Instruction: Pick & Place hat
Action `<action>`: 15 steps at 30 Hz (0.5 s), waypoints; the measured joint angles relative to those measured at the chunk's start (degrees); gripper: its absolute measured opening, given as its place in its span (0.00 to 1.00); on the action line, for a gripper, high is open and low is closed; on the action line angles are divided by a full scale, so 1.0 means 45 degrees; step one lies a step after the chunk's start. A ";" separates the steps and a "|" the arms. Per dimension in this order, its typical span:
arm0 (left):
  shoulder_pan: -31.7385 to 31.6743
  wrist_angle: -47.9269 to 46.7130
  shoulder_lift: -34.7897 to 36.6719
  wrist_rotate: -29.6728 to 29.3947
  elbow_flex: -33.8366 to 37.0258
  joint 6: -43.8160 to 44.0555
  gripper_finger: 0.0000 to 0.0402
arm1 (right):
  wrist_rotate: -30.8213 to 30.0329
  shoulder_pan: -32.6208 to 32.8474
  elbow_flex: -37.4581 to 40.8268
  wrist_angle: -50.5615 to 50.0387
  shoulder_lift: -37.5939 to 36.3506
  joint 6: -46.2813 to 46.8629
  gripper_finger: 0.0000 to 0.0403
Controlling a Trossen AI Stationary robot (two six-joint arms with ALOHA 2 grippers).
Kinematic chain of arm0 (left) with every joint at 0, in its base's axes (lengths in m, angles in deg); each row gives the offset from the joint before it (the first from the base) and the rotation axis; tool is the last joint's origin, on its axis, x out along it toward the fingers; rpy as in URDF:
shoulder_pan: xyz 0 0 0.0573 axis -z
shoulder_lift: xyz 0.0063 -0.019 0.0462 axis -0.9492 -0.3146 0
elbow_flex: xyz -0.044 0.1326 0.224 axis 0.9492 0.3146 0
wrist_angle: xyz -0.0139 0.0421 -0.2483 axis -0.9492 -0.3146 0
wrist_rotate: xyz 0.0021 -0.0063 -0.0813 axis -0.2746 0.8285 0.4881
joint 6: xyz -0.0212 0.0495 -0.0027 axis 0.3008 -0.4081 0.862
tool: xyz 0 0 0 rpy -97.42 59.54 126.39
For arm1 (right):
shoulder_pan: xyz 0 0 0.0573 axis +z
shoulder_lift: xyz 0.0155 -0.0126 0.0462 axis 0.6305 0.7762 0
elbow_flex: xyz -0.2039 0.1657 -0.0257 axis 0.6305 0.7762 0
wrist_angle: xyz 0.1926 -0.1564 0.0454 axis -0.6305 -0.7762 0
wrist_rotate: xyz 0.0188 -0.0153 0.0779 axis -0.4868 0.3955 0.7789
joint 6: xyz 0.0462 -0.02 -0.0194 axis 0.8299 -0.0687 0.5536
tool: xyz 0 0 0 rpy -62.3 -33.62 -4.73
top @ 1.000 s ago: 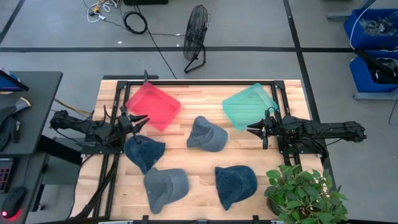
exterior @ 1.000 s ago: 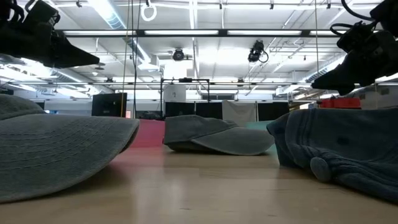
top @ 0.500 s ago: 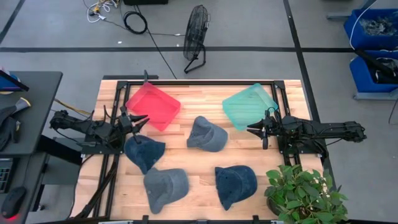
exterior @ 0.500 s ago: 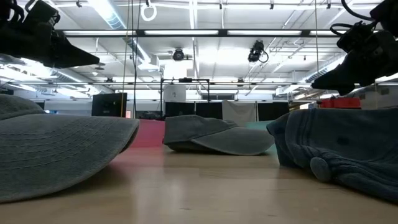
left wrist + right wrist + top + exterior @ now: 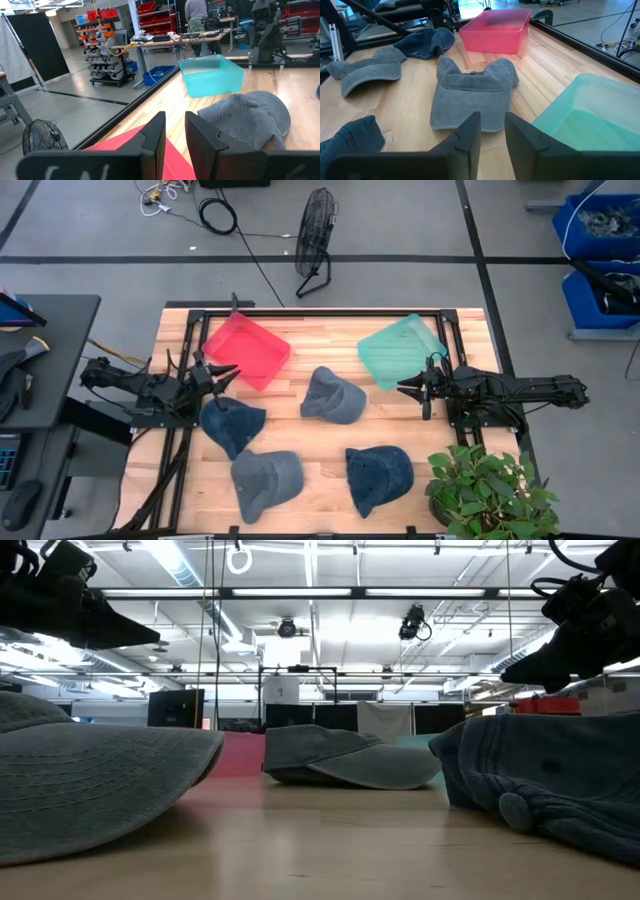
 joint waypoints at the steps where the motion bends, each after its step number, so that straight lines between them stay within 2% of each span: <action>1: 0.0004 0.0000 0.0000 -0.0003 0.0000 0.0000 0.19 | 0.0000 -0.0002 -0.0003 0.0003 0.0000 0.0003 0.23; 11: 0.0004 0.0001 0.0000 -0.0003 0.0000 0.0000 0.19 | 0.0000 0.0001 -0.0002 -0.0002 0.0000 -0.0011 0.23; 15: 0.0001 0.0002 0.0000 -0.0002 0.0000 0.0000 0.19 | 0.0000 -0.0003 -0.0003 -0.0001 -0.0005 -0.1640 0.23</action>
